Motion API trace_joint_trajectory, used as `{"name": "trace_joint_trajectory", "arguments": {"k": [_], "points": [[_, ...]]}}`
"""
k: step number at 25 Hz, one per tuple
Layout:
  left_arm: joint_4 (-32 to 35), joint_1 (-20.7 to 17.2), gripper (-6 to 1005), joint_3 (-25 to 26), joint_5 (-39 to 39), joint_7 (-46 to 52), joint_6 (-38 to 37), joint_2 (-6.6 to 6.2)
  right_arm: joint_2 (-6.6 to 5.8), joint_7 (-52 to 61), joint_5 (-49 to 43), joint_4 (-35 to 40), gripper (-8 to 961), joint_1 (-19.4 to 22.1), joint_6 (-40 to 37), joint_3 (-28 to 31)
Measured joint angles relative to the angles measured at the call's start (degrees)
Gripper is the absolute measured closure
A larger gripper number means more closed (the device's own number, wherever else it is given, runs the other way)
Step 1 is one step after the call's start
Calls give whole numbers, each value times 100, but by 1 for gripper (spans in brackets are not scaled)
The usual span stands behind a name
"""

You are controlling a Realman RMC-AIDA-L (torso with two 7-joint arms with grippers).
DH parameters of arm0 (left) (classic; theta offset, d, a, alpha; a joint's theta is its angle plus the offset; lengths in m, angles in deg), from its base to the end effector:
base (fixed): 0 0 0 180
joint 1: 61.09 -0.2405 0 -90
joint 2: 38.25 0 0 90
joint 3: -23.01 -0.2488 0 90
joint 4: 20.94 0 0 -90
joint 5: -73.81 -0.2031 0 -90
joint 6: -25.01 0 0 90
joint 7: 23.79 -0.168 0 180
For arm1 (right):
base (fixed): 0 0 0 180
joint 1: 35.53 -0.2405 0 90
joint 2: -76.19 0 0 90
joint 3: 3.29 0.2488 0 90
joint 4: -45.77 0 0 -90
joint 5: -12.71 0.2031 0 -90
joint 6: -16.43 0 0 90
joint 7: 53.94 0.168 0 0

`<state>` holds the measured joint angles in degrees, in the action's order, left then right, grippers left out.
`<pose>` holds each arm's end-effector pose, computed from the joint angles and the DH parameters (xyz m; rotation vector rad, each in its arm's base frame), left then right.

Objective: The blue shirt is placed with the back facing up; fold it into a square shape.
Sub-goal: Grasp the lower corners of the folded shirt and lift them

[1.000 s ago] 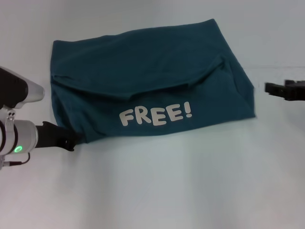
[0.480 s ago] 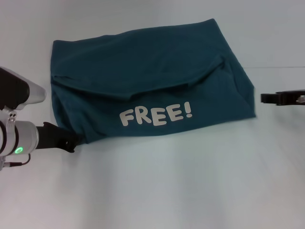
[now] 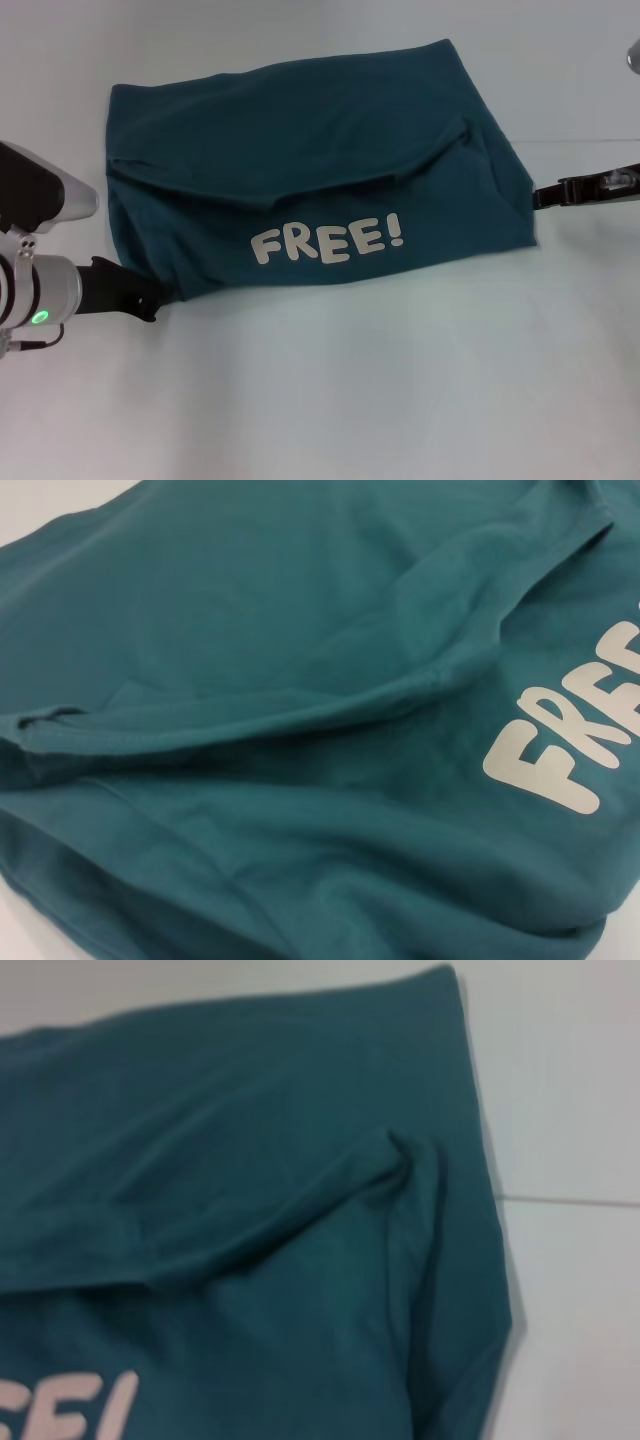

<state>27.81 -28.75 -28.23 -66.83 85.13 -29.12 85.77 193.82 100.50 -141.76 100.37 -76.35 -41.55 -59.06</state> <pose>-0.2891 0.3922 -0.0284 -2.3412 -0.8612 0.0408 0.2540 0.4439 0.0347 -1.9760 1.2774 -0.0038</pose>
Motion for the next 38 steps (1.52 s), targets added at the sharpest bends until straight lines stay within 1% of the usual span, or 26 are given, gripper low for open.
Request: {"name": "trace_joint_trajectory", "arguments": {"k": [4, 6, 12, 14, 22, 38], "points": [[-55, 7, 951, 0, -2, -42, 10, 8, -152, 33, -62, -401, 342, -257, -105, 15], [-80, 15, 951, 0, -3, -78, 16, 8, -184, 37, -63, -482, 344, -306, -124, 14], [-120, 31, 950, 0, -7, -109, 46, 9, -190, -15, -66, -687, 349, -357, -51, 14], [-130, 38, 950, 0, -8, -115, 58, 8, -190, -48, -68, -916, 351, -402, 112, -11], [-172, 43, 949, 0, 5, -160, 73, 17, -193, -194, -19, -1226, 359, -443, 547, -8], [-232, 46, 948, 0, 14, -179, 157, 17, -135, -457, 16, -2029, 374, -727, 1272, 14]]}}
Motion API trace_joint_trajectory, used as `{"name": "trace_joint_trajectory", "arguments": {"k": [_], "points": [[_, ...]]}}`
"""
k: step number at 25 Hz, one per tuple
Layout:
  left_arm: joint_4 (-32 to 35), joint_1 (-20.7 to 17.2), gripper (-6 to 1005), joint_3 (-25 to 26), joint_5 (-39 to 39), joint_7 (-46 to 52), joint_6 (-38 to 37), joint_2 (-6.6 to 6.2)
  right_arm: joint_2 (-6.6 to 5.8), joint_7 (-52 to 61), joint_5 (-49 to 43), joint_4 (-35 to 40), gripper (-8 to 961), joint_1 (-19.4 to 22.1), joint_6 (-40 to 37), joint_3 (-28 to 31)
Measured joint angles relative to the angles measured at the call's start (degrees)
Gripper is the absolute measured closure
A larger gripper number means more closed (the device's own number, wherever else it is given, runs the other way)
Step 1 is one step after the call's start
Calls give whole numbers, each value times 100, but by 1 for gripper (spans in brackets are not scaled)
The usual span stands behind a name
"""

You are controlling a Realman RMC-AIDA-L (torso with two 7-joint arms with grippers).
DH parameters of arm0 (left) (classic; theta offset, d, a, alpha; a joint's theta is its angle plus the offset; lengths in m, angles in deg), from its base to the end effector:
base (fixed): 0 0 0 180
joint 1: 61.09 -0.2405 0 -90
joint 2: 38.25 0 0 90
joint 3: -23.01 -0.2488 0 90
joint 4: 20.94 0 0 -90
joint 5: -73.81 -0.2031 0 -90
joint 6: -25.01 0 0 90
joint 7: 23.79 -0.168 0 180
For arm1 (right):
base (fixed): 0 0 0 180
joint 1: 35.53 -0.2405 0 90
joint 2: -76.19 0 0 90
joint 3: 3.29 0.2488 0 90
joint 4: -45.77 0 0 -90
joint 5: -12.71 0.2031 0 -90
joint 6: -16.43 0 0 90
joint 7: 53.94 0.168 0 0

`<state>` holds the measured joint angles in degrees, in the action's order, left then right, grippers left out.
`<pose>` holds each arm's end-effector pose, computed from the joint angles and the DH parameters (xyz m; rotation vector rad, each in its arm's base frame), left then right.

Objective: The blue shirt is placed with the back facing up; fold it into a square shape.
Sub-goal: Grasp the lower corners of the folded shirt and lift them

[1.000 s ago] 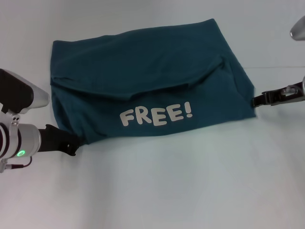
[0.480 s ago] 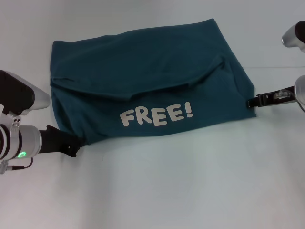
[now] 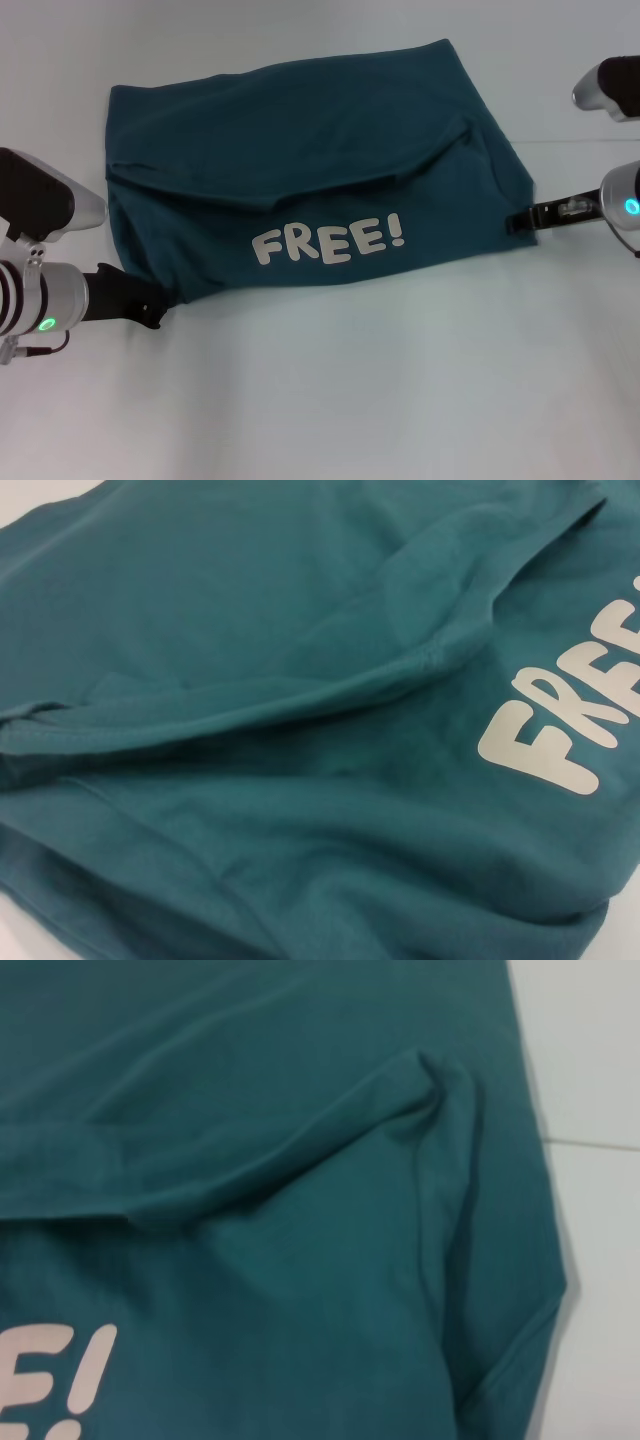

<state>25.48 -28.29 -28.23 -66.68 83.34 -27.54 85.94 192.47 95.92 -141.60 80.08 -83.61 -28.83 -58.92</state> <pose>-0.2921 0.3908 -0.0364 -2.3523 -0.8493 0.0554 0.2687 0.4570 -0.0056 -2.0055 1.2523 -0.0784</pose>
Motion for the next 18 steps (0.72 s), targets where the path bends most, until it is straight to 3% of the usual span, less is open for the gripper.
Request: {"name": "trace_joint_trajectory", "arguments": {"k": [18], "points": [[-1, -2, 949, 0, -14, -9, 10, 0, 13, -156, 137, -320, 419, -55, 298, 0]]}}
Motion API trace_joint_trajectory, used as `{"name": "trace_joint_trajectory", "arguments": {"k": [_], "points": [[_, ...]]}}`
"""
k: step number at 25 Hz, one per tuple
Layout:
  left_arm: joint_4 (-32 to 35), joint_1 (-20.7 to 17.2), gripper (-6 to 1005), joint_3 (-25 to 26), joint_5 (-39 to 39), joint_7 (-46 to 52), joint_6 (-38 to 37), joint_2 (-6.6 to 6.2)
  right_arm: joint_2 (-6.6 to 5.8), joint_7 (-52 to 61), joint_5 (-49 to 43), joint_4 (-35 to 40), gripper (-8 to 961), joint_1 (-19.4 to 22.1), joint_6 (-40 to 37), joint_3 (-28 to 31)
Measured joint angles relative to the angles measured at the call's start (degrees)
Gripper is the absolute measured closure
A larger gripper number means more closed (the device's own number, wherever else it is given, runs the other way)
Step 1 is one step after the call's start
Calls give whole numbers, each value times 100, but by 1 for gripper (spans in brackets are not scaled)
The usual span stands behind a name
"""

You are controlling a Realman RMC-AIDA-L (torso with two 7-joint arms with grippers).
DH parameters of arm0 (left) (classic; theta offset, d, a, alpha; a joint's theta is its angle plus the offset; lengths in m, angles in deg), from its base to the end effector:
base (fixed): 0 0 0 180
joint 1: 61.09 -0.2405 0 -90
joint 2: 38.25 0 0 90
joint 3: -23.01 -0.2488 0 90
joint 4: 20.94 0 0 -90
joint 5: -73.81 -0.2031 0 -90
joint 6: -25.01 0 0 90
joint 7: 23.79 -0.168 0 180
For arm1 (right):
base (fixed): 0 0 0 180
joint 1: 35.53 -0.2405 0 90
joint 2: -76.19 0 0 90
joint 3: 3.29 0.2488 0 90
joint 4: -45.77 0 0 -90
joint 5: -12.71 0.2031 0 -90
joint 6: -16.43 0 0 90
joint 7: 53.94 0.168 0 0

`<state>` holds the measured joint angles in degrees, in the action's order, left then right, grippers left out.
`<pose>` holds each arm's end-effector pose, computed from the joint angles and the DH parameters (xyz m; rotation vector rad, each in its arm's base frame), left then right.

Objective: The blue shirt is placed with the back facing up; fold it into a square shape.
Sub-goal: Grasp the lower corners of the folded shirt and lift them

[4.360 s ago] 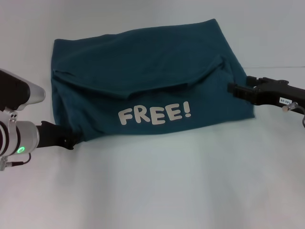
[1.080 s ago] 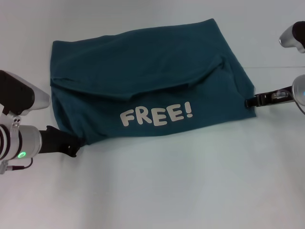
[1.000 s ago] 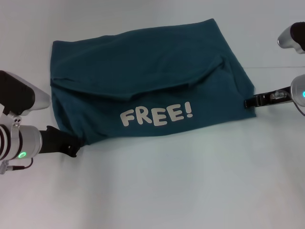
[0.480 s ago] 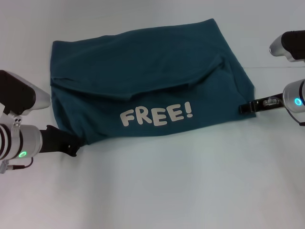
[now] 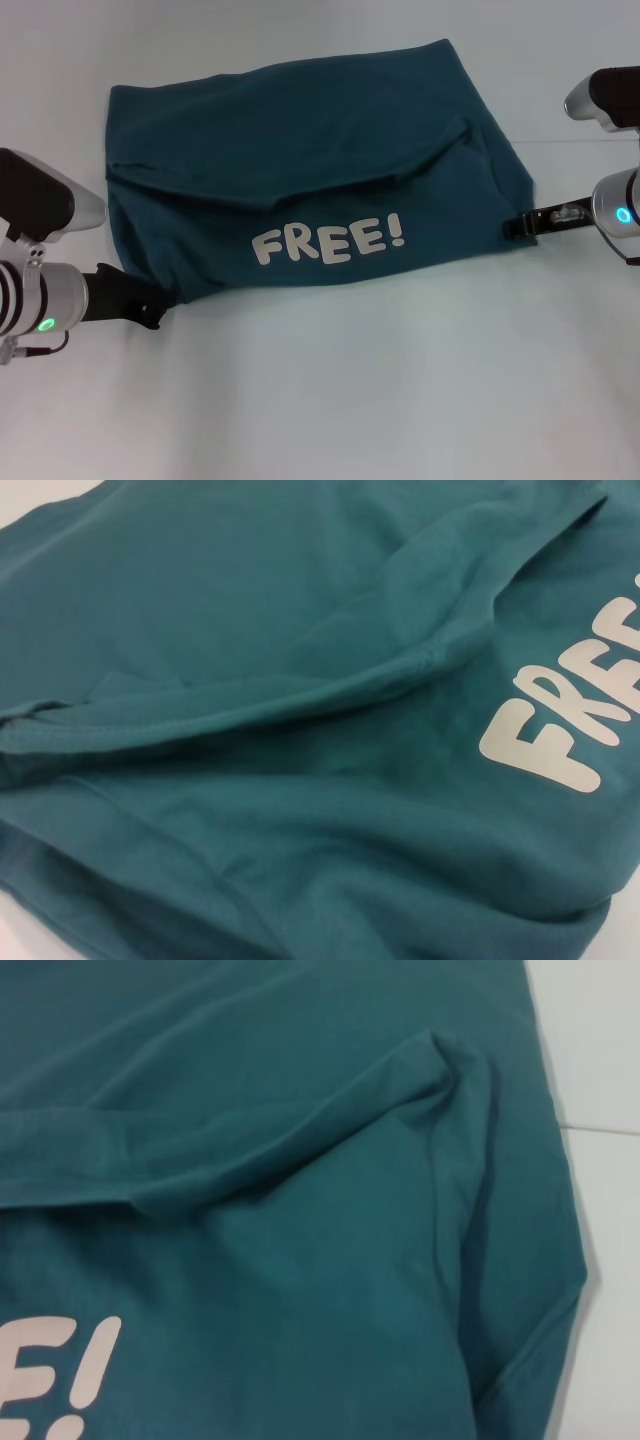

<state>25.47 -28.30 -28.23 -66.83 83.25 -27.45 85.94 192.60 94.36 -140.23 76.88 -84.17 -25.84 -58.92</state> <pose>-0.2926 0.3907 -0.0363 -2.3520 -0.8463 0.0595 0.2720 0.4566 -0.0140 -2.0065 1.2495 -0.0700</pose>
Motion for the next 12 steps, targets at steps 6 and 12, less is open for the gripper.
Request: {"name": "trace_joint_trajectory", "arguments": {"k": [6, 12], "points": [[-30, -10, 948, 1, 0, 0, 3, 0, 6, -6, 2, -85, 528, -10, 98, 0], [-40, -9, 948, 1, 3, 0, 8, -1, 5, -59, 2, -88, 750, 19, 202, -38]]}}
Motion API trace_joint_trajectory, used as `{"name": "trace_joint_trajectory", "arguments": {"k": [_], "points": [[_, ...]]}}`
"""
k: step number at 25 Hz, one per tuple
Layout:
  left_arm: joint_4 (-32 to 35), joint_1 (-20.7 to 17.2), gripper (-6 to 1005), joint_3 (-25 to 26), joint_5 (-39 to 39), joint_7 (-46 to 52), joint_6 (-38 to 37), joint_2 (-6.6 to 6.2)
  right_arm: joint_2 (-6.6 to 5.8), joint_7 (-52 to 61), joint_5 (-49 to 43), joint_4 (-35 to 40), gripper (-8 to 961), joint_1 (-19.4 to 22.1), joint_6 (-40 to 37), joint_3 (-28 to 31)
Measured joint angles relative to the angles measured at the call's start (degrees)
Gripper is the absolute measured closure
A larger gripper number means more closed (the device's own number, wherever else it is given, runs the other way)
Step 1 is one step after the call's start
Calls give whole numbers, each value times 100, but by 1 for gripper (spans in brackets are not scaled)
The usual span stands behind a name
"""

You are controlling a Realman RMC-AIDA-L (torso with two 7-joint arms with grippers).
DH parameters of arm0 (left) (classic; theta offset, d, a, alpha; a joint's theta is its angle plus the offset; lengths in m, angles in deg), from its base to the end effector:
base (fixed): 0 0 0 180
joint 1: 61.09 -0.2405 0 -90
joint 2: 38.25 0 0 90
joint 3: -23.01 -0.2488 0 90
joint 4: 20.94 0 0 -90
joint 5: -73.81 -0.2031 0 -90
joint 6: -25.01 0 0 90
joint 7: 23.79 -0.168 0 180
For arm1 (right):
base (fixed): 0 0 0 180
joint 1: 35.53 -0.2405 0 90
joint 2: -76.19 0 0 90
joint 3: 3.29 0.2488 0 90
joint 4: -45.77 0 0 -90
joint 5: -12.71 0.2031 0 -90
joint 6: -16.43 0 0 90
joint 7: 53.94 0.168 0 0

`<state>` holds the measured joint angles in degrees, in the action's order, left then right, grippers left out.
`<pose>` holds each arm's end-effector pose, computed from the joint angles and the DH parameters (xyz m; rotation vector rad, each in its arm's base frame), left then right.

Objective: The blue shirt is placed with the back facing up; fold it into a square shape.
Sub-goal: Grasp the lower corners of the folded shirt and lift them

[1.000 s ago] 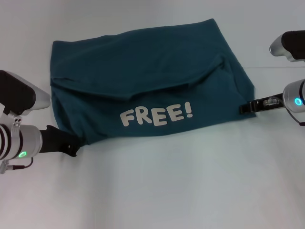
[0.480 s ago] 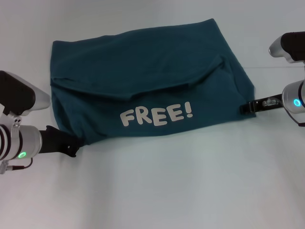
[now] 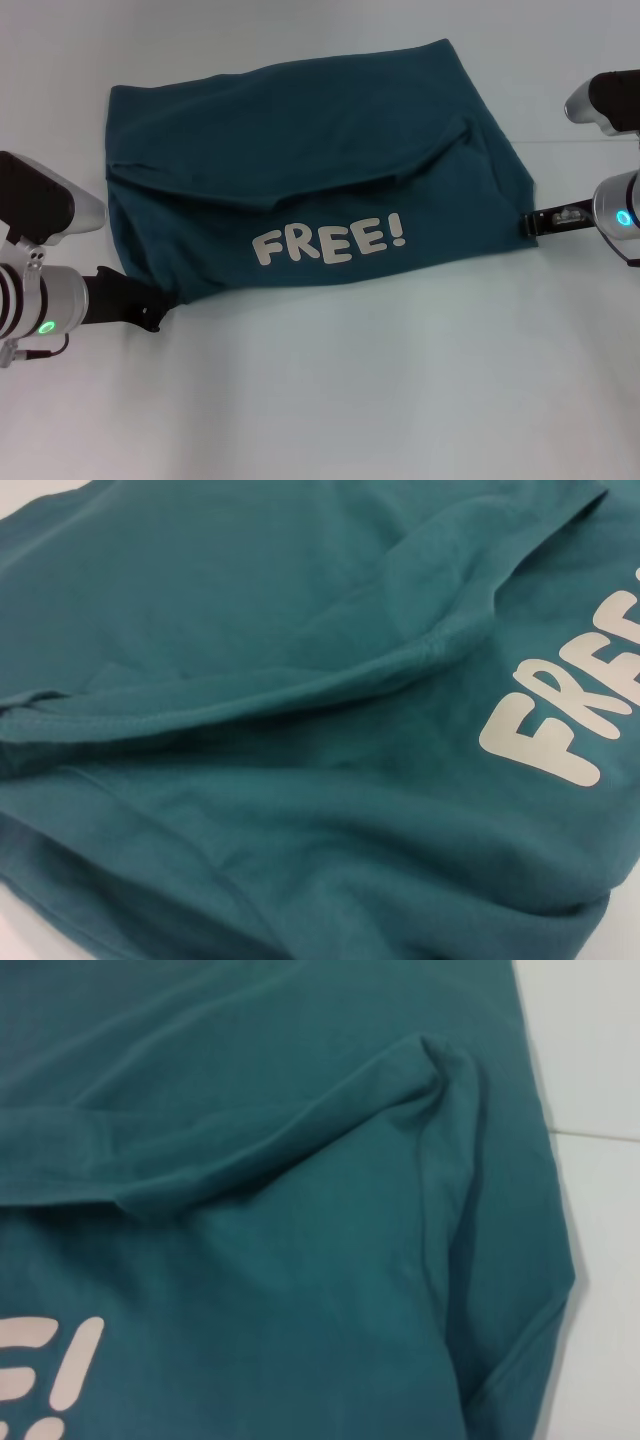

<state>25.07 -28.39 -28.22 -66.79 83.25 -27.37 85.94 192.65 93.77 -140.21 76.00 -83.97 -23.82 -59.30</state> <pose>-0.2942 0.3893 -0.0377 -2.3530 -0.8552 0.0609 0.2760 0.4570 -0.0146 -1.9961 1.2291 -0.0734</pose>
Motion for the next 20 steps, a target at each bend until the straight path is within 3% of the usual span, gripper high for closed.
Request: {"name": "trace_joint_trajectory", "arguments": {"k": [2, 10, 15, 20], "points": [[-1, -5, 948, -1, 9, 0, 4, 0, 7, -72, 0, 0, 831, 13, 45, -1], [-4, -16, 949, 14, 8, 2, 0, 0, 107, -257, -2, 191, 908, 119, 81, 16], [-3, -36, 949, 24, 4, 1, -13, 0, 348, -272, 45, 1092, 935, 479, -288, -33], [10, -74, 949, 24, 3, 0, -15, 0, 361, -261, 459, 1783, 931, 851, -829, -239]]}}
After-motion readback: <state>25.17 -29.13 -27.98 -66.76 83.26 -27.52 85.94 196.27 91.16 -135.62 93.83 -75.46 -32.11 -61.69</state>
